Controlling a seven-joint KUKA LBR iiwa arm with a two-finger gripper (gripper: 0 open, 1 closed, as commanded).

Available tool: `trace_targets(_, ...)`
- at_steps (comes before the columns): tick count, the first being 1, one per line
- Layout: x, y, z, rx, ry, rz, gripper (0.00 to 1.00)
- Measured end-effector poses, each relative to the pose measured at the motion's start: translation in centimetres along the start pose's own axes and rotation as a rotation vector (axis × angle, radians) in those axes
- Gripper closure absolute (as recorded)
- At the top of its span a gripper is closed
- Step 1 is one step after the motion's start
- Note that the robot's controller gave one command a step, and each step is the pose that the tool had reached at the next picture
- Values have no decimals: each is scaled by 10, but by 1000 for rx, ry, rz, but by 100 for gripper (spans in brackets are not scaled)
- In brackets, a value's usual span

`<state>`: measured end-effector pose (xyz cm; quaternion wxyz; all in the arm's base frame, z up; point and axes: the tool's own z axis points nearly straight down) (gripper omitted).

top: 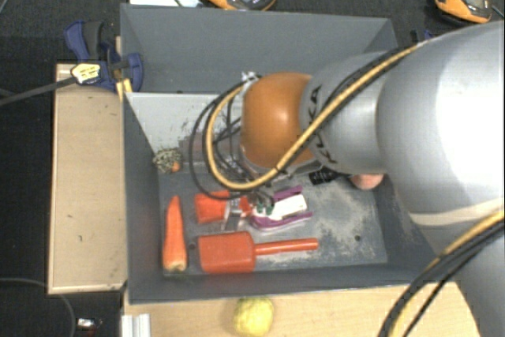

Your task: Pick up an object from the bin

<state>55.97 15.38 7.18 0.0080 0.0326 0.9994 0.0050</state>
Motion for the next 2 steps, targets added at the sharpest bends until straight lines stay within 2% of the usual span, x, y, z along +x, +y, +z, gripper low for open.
trace_targets(1,13,12,-3,0,3,15,100)
trace_targets(2,13,12,-3,0,3,16,100)
